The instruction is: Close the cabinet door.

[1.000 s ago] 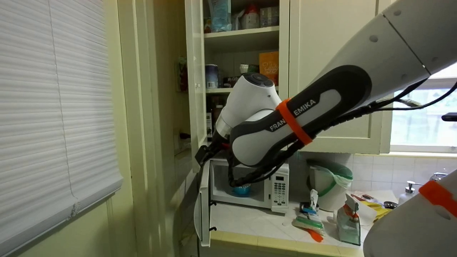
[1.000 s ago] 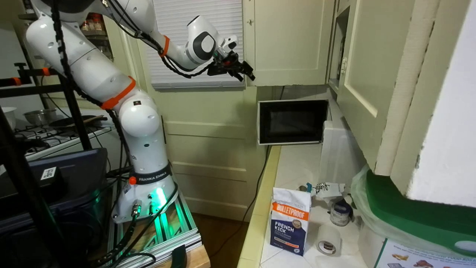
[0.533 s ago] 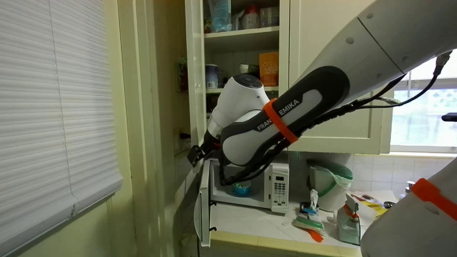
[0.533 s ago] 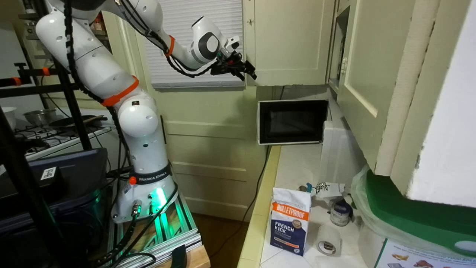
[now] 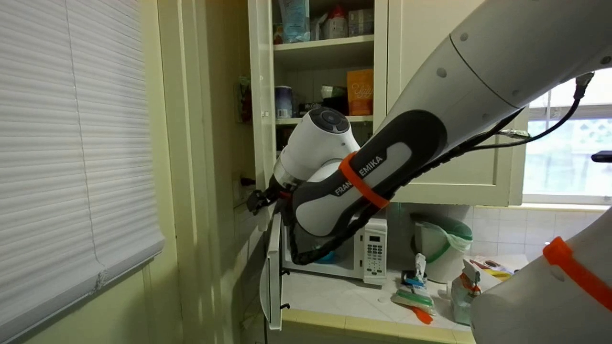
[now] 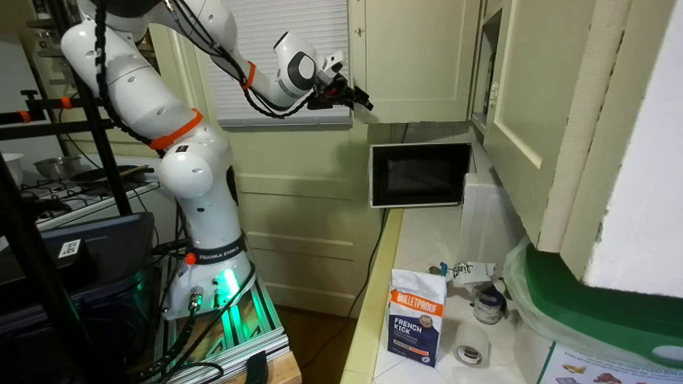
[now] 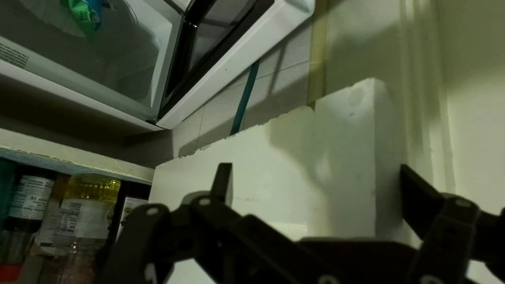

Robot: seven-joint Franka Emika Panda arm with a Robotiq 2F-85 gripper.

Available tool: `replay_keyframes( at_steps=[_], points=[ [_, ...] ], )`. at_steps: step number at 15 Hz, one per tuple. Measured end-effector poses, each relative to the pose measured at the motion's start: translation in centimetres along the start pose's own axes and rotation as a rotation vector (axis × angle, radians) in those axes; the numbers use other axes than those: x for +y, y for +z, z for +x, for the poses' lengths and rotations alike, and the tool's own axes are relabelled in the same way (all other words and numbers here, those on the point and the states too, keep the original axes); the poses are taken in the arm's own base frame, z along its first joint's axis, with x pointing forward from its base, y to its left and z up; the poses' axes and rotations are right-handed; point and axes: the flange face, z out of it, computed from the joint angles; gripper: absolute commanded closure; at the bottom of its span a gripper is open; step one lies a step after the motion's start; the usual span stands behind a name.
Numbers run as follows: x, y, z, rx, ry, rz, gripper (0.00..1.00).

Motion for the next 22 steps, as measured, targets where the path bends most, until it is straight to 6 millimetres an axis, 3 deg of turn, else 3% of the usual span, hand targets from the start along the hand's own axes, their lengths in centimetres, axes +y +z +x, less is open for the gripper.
replay_keyframes(
  at_steps=[9,16,22],
  points=[
    [1.7,-1.4,-1.5,-0.021,0.15,-0.097,0.0],
    [5.6,-2.8,-1.0,0.008,0.236,-0.216,0.0],
    [8.7,-3.5,-2.0,0.005,0.29,-0.275,0.0]
  ],
)
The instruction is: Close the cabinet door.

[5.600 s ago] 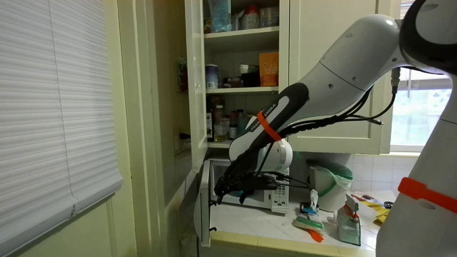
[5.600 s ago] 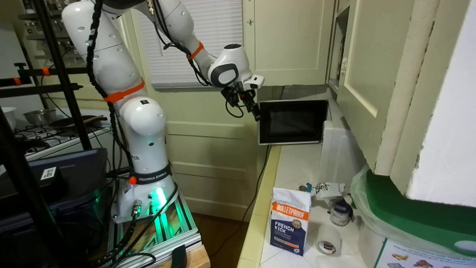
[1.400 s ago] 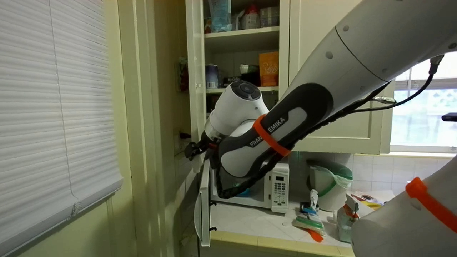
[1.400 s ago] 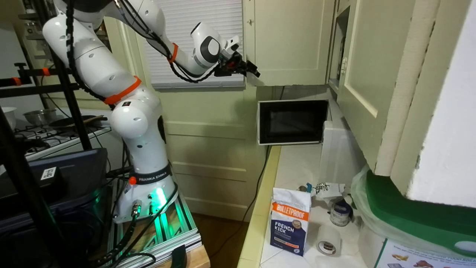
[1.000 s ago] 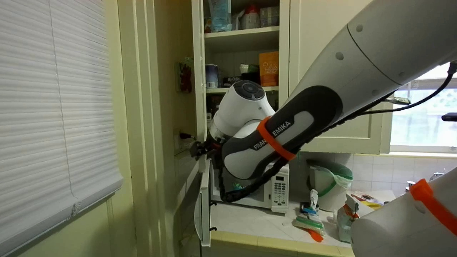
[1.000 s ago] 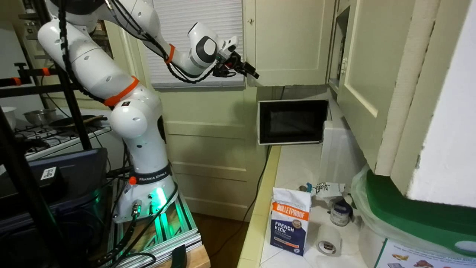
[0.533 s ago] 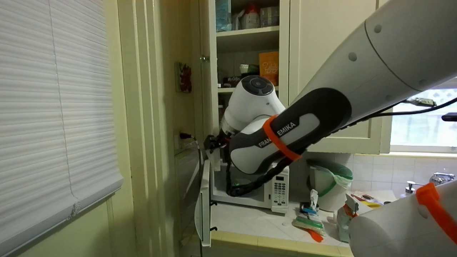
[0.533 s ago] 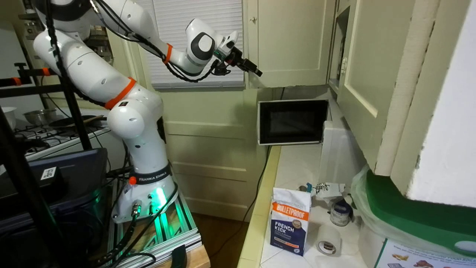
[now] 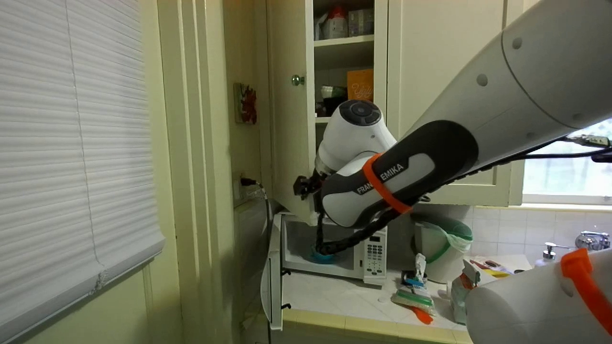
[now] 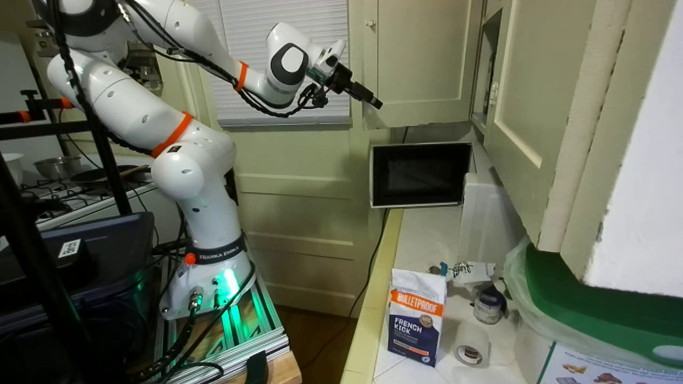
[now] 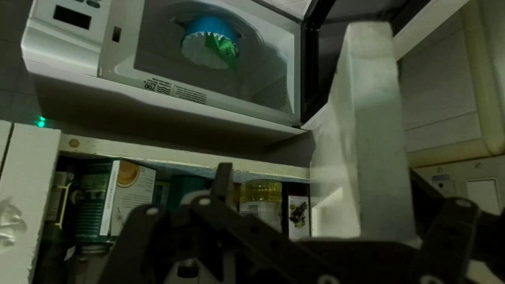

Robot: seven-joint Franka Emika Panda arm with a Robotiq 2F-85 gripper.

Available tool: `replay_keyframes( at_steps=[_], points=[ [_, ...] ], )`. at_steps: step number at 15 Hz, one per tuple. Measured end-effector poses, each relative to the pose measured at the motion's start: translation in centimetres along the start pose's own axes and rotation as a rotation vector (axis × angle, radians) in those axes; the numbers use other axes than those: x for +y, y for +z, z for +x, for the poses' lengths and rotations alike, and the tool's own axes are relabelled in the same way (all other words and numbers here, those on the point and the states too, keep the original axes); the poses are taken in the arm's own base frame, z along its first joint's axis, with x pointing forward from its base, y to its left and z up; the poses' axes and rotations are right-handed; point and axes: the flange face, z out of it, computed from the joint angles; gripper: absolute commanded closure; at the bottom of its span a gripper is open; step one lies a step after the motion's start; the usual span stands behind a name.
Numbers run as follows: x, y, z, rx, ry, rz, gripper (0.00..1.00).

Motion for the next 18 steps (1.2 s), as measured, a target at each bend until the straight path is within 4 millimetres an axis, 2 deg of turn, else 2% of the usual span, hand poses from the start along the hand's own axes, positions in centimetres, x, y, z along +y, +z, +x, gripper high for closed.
replay_keyframes(
  at_steps=[10,18],
  points=[
    [5.8,0.1,2.3,0.004,0.143,-0.118,0.0],
    [9.4,-0.5,2.6,-0.08,0.245,-0.209,0.0]
  ],
)
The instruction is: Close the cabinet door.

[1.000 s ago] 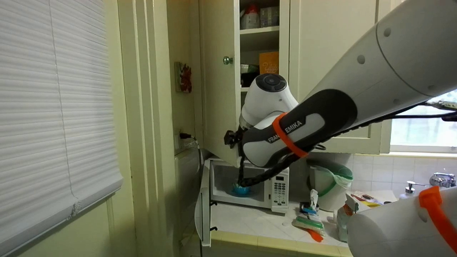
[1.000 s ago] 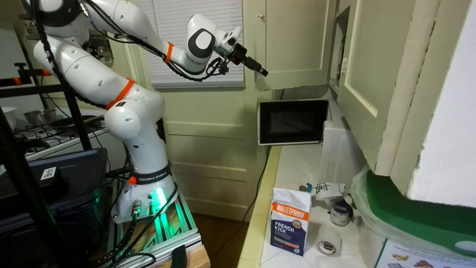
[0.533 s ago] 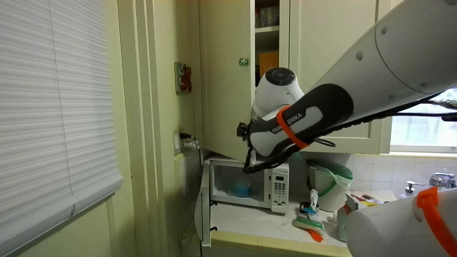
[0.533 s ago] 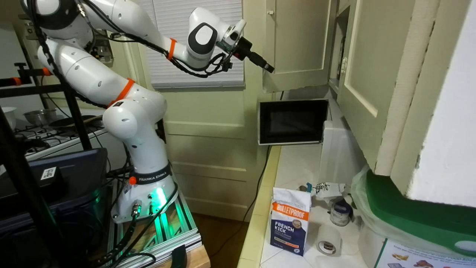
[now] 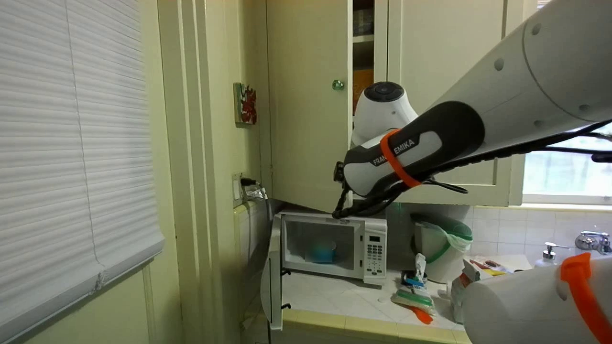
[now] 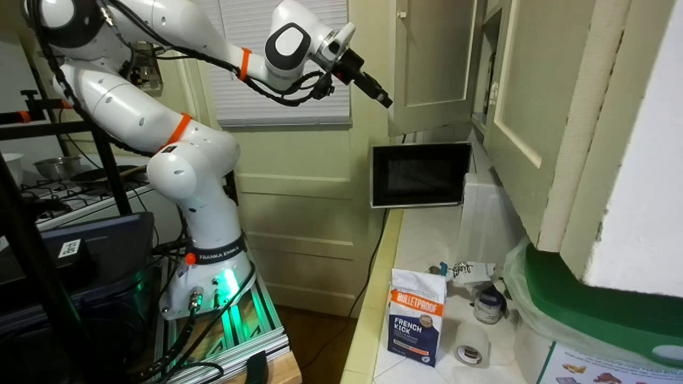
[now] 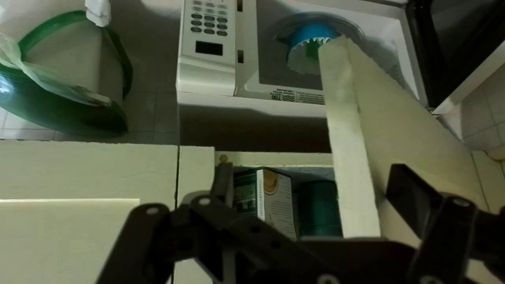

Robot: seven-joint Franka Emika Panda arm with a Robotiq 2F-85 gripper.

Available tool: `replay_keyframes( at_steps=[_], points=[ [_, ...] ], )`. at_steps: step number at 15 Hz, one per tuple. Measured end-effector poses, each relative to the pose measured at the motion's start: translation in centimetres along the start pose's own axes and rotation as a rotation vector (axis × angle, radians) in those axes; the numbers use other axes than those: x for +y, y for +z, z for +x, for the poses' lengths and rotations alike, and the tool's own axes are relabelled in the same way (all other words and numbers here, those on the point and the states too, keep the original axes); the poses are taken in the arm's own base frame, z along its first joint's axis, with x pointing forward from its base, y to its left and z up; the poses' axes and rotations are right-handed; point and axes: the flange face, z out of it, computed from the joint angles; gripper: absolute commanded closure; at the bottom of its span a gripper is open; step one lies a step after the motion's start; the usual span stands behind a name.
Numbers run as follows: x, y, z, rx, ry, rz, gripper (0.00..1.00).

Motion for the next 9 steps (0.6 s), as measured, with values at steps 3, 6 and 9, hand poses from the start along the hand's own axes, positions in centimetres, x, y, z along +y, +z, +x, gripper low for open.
replay_keyframes(
  at_steps=[3,6,9],
  points=[
    [1.4,-0.4,0.5,-0.008,0.029,-0.024,0.0],
    [3.0,-0.6,1.4,0.002,0.06,-0.034,0.0],
    [4.3,-0.3,2.0,0.01,0.081,-0.052,0.0]
  ],
)
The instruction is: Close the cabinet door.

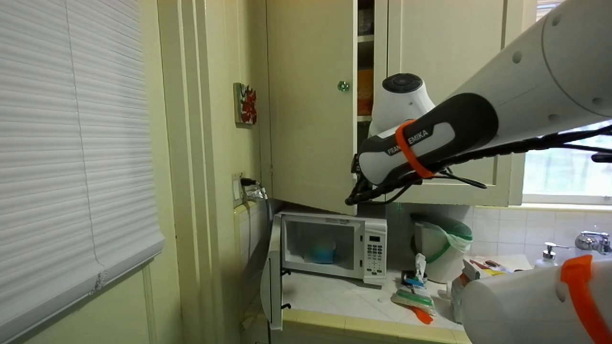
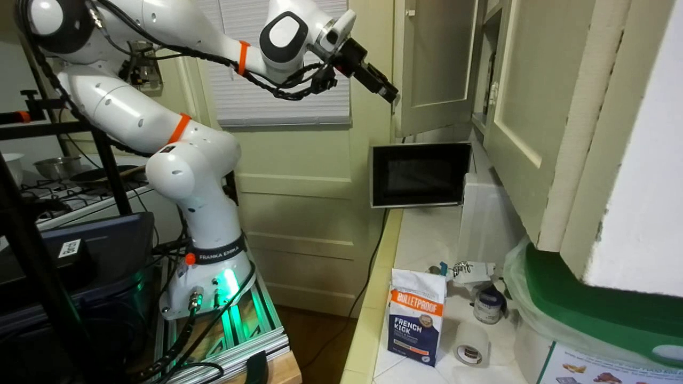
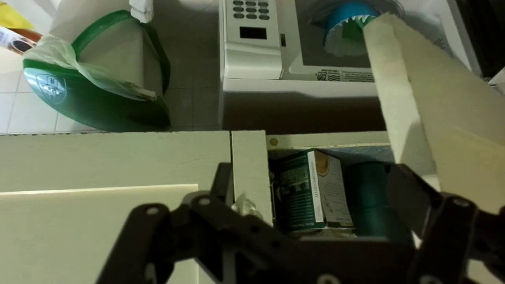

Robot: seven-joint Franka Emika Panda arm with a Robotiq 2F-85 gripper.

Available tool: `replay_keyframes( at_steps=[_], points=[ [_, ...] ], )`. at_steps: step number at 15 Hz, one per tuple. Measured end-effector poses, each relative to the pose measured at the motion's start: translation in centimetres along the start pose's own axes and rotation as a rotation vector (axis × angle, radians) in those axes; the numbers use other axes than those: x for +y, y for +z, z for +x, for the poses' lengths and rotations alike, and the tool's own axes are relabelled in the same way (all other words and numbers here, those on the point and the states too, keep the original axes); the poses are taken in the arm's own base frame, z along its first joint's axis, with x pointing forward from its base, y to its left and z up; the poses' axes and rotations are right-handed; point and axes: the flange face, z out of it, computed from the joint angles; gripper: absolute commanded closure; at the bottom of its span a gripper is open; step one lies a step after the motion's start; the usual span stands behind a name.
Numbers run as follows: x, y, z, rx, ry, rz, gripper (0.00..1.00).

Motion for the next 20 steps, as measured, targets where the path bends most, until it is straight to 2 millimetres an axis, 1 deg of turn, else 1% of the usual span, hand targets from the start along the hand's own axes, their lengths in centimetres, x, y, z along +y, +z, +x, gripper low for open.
replay_keyframes(
  at_steps=[6,9,11,14,17,20],
  points=[
    [1.2,0.4,1.3,0.06,0.031,-0.005,0.0],
    [1.5,0.6,1.4,0.067,0.034,-0.013,0.0],
    [0.9,0.4,1.2,0.06,0.015,-0.001,0.0],
    [-0.8,-0.4,0.2,0.038,-0.032,0.049,0.0],
    [-2.0,-1.4,-0.6,0.011,-0.08,0.096,0.0],
    [-3.0,-1.9,-1.3,0.001,-0.107,0.132,0.0]
  ],
)
